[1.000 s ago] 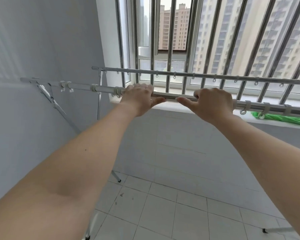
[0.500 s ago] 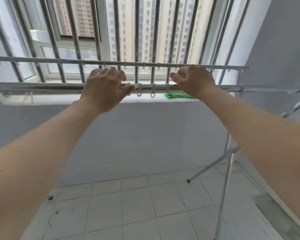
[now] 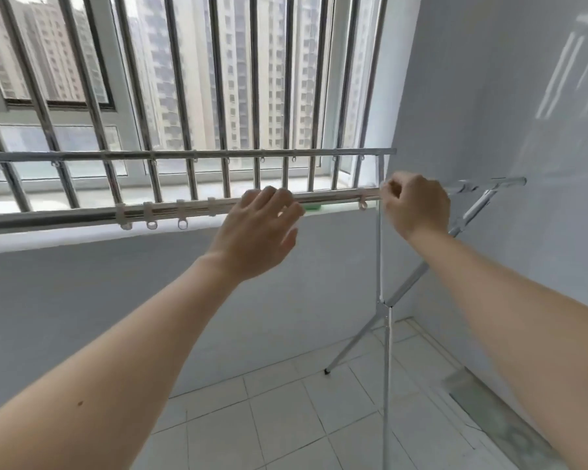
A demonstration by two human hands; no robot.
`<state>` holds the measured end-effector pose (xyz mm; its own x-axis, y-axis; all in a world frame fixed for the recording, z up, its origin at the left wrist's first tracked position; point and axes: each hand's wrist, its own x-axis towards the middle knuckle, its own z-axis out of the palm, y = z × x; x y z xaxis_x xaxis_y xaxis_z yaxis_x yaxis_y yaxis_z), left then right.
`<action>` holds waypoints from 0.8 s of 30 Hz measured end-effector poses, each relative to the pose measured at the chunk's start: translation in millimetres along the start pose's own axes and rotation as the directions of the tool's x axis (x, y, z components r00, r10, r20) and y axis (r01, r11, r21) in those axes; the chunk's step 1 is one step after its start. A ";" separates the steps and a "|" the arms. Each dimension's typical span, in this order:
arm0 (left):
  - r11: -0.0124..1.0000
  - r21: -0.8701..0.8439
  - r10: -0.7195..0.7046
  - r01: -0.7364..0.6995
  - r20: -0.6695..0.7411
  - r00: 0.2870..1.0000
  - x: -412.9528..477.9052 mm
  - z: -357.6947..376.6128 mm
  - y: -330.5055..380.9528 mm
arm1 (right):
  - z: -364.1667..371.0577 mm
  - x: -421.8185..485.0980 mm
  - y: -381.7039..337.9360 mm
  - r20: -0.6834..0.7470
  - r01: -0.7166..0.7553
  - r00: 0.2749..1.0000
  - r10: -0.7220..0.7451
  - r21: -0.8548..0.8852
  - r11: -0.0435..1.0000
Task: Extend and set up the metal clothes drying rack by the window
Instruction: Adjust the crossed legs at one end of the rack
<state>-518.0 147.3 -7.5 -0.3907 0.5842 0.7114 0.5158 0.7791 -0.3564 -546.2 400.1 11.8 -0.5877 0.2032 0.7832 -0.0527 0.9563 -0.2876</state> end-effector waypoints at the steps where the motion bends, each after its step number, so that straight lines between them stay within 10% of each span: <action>1: 0.999 -0.011 0.044 -0.044 -0.010 0.999 7.6 6.7 12.0 | -2.4 -1.1 16.6 0.001 -0.034 0.999 0.034 -0.022 0.999; 7: 0.983 -0.083 0.166 -0.164 0.023 0.986 74.0 52.0 88.1 | -7.5 -3.4 107.8 0.085 -0.189 0.977 0.197 -0.090 0.978; 24: 0.988 -0.119 -0.041 0.093 0.381 0.924 273.9 164.3 204.0 | 60.0 9.1 258.6 0.333 -0.535 0.776 0.536 -0.104 0.838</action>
<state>-645.1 503.6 15.1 -0.6725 0.5941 0.4413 0.5643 0.7974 -0.2137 -613.6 636.6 -88.5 -0.7526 0.6006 0.2699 0.3543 0.7148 -0.6029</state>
